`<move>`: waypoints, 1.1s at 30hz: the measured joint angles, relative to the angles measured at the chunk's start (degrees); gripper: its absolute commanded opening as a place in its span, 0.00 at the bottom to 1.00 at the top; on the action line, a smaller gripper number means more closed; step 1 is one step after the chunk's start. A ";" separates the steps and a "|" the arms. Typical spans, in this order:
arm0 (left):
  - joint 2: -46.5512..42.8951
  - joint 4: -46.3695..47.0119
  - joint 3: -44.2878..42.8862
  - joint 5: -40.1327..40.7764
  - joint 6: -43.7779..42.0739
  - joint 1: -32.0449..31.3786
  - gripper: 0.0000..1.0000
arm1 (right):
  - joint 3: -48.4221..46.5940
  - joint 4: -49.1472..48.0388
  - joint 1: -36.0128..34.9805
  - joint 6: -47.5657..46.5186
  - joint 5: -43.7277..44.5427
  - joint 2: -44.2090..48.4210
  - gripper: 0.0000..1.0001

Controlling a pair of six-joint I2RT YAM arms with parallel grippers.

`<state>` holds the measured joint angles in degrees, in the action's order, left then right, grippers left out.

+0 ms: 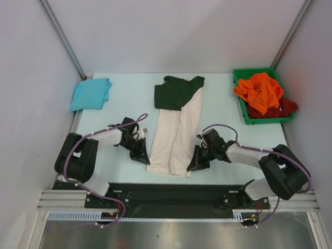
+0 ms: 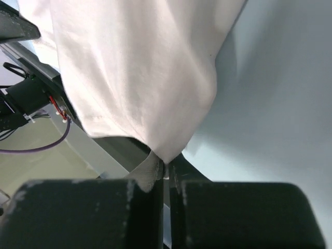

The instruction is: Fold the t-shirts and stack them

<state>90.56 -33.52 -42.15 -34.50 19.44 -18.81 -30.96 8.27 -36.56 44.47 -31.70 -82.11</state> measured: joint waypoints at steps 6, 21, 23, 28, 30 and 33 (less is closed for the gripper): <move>-3.34 -2.62 -5.40 -0.02 -1.51 1.68 0.00 | -3.89 7.08 3.72 -6.60 -0.24 6.64 0.00; 2.97 -5.42 -27.19 0.02 -5.75 4.59 0.00 | -17.29 10.91 13.03 -14.01 -0.79 3.93 0.00; 5.42 -5.73 -30.18 0.04 -6.29 4.72 0.00 | -18.64 9.92 14.58 -14.27 -0.74 2.16 0.00; 12.79 -5.53 -38.60 -0.07 -7.48 4.74 0.00 | -21.77 7.13 18.29 -14.60 -0.79 -2.29 0.00; 15.52 -5.07 -41.59 -0.13 -7.69 4.74 0.00 | -22.75 5.90 19.47 -14.64 -0.72 -3.85 0.00; 19.87 -4.74 -46.10 -0.26 -7.98 4.74 0.00 | -24.00 3.82 20.92 -14.80 -0.66 -6.29 0.00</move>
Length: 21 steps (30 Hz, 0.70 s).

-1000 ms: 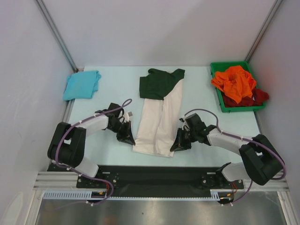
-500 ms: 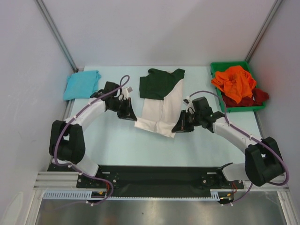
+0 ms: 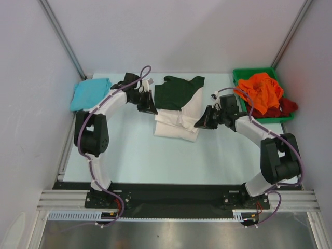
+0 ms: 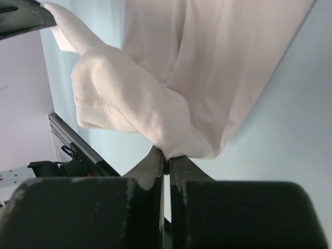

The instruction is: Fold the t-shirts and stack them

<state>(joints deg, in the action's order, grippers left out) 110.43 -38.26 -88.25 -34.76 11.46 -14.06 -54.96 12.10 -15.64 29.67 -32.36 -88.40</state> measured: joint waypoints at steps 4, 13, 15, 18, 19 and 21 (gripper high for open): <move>5.88 1.03 -6.08 0.15 0.02 0.00 0.00 | -1.55 -2.78 0.81 -0.48 0.52 -3.34 0.00; 15.23 3.30 -17.59 4.42 -0.59 -0.07 0.64 | -9.20 -6.38 1.75 -2.93 4.11 -14.03 0.50; 15.52 3.48 -18.69 7.17 -0.31 -0.15 0.76 | -10.34 -6.32 2.34 -3.72 5.20 -14.78 0.58; 15.34 3.06 -19.80 9.20 -0.96 0.02 0.85 | -11.50 -5.16 3.80 -5.53 6.05 -14.25 0.62; 15.12 2.97 -19.67 9.25 -0.92 0.13 0.85 | -11.56 -4.26 4.26 -6.23 6.01 -13.62 0.62; 13.68 2.80 -17.75 8.46 -0.90 0.57 0.84 | -10.69 -2.16 5.07 -7.19 5.73 -11.19 0.63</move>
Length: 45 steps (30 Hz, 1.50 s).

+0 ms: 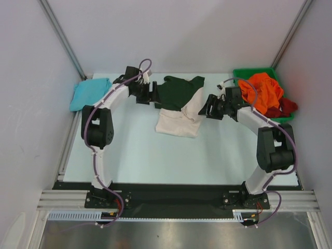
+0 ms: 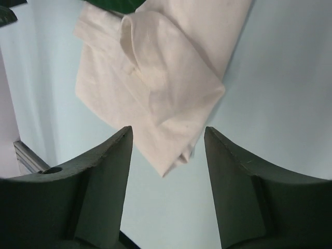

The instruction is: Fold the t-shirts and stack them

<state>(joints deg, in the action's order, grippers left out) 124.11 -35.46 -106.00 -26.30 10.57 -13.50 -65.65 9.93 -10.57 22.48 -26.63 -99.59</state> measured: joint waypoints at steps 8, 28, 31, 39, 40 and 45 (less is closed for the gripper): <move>-6.86 -1.84 16.11 -8.20 1.55 4.11 0.76 | 14.78 1.55 -0.37 2.99 -5.60 10.10 0.63; -1.60 -0.13 22.69 -18.97 6.60 2.49 0.64 | 12.72 -7.39 -2.36 9.70 -8.96 -3.98 0.58; -0.63 0.22 22.32 -20.00 7.10 1.53 0.61 | 11.41 -8.22 -2.49 10.32 -9.75 -5.66 0.56; 0.42 0.66 21.81 -21.07 7.89 0.37 0.57 | 11.19 -8.11 -2.49 11.23 -10.25 -6.14 0.56; 0.42 0.63 21.81 -21.05 7.91 0.37 0.57 | 11.41 -8.24 -2.49 11.50 -10.40 -6.10 0.56; 0.42 0.55 21.81 -20.83 7.85 0.37 0.60 | 12.48 -8.33 -2.49 12.04 -11.52 -5.66 0.55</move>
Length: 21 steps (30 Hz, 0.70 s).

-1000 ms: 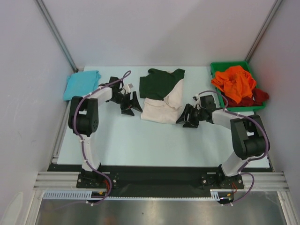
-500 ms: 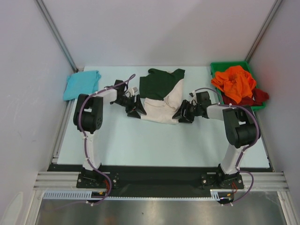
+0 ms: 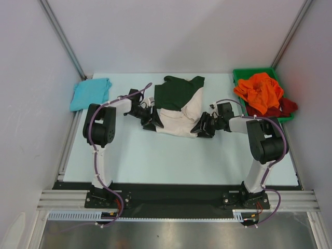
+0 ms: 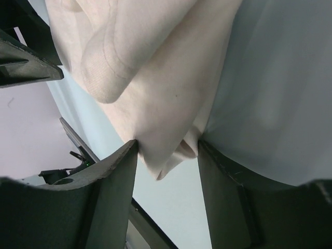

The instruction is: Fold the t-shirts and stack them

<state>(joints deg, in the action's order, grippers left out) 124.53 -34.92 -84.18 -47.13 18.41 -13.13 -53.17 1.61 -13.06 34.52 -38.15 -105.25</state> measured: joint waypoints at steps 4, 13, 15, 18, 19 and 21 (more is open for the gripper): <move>-0.04 -0.15 0.00 -0.15 0.02 0.00 0.64 | 0.76 0.15 0.00 -0.04 -0.13 0.52 0.54; -0.07 -0.35 0.28 -0.11 -0.31 0.00 0.57 | 1.68 -0.61 0.04 -0.07 0.15 0.68 0.42; -0.22 -0.37 0.81 -0.04 -0.42 0.00 0.57 | 1.66 -0.63 0.07 0.00 0.20 0.31 0.42; -1.05 -0.87 1.84 0.22 -0.46 0.00 0.61 | 1.51 -0.63 0.04 0.00 0.15 0.15 0.42; -1.33 -1.18 2.10 0.42 -0.46 0.02 0.62 | 1.44 -0.63 0.04 0.00 0.13 0.13 0.43; -1.77 -1.97 2.34 0.87 -0.52 0.02 0.64 | 1.40 -0.63 0.02 0.00 0.13 0.09 0.41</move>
<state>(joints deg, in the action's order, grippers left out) 122.76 -36.88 -81.84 -46.26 17.89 -13.10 -51.77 0.97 -13.04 34.52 -38.02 -105.16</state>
